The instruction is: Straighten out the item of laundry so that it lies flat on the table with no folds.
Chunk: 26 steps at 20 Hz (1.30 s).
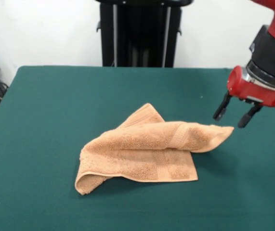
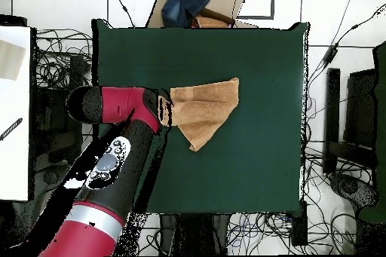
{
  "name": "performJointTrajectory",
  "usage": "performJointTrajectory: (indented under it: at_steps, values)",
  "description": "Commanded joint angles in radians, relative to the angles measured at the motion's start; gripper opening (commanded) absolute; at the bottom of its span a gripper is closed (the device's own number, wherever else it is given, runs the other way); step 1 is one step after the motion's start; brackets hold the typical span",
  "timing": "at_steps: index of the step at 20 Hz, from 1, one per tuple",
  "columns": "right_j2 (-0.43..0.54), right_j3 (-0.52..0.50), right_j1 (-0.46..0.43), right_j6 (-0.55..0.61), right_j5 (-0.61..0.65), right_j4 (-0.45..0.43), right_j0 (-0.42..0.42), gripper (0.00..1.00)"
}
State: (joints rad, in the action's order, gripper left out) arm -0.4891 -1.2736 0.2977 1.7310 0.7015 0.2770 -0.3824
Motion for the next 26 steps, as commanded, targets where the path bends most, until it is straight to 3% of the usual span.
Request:
performJointTrajectory:
  at_steps: [1, 26]
  values:
    - [0.118, -0.086, -0.033, 0.233, 0.016, 0.03, 0.013, 1.0]
    - [0.205, -0.142, -0.033, 0.226, -0.046, 0.092, 0.049, 1.0]
